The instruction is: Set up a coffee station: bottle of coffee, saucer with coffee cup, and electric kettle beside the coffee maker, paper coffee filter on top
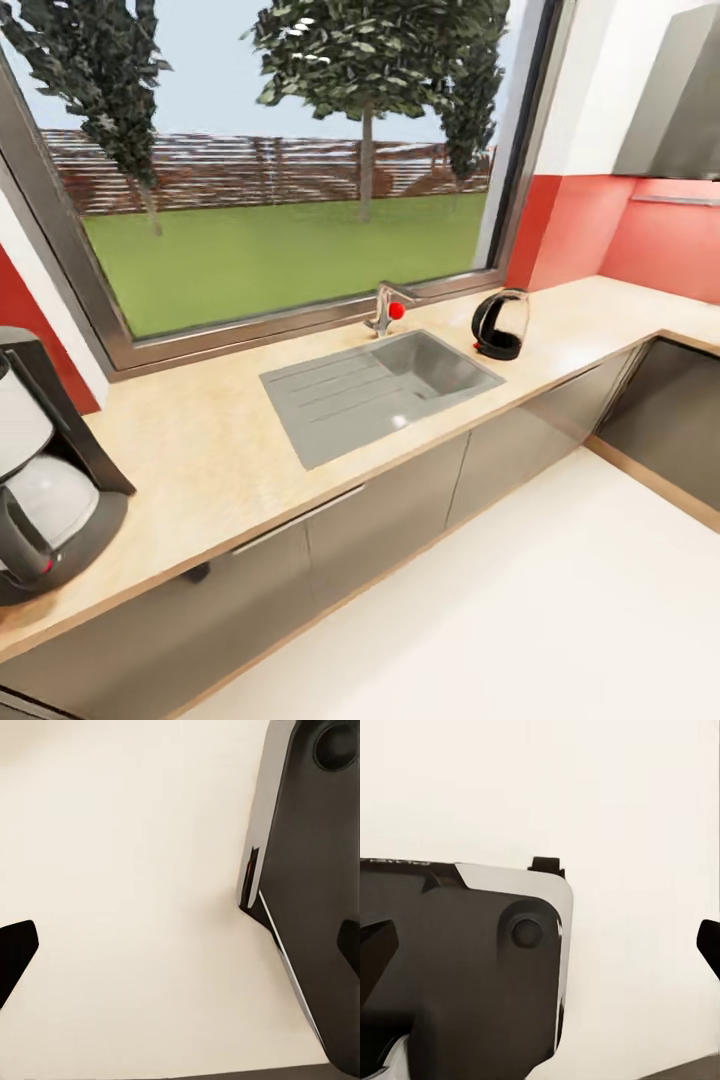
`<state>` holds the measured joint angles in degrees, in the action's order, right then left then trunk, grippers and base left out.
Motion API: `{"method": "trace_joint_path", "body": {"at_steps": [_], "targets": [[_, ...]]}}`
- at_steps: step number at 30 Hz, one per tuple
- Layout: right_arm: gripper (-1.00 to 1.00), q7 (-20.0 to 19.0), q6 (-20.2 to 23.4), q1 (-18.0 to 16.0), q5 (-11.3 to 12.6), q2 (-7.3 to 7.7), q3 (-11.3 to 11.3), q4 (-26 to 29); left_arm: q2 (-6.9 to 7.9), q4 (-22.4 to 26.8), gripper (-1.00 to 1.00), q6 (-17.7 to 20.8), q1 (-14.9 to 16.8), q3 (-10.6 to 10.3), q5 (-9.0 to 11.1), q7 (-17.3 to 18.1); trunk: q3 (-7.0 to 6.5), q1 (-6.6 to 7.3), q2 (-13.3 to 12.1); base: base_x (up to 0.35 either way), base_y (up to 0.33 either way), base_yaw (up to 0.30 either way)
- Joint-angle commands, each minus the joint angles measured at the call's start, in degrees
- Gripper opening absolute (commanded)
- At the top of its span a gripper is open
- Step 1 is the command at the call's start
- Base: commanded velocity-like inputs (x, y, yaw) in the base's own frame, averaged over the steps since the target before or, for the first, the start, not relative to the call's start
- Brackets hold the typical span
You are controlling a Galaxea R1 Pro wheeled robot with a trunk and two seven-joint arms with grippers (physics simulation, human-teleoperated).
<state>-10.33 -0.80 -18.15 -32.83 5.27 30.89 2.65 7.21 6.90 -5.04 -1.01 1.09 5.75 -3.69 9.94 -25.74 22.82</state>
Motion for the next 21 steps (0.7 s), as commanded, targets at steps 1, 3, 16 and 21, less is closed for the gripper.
{"method": "trace_joint_path", "body": {"at_steps": [1,3,16,21], "targets": [[1.0,-0.2,-0.1,0.0,-0.5,0.0,0.5,0.0,-0.02,0.1,1.0,-0.1,0.0,0.1,0.6,0.0,0.05,-0.05,0.1,0.171,-0.293,-0.28],[1.0,-0.2,-0.1,0.0,-0.5,0.0,0.5,0.0,-0.01,0.1,1.0,-0.1,0.0,0.1,0.6,0.0,-0.05,-0.05,0.1,0.202,-0.276,-0.273],[1.0,-0.3,-0.1,0.0,-0.5,0.0,0.5,0.0,-0.16,0.1,1.0,-0.1,0.0,0.1,0.6,0.0,-0.93,-0.05,0.1,0.272,-0.213,-0.226],[1.0,-0.3,-0.1,0.0,-0.5,0.0,0.5,0.0,-0.26,0.1,1.0,-0.1,0.0,0.1,0.6,0.0,-1.31,-0.05,0.1,0.282,-0.214,-0.191]]}}
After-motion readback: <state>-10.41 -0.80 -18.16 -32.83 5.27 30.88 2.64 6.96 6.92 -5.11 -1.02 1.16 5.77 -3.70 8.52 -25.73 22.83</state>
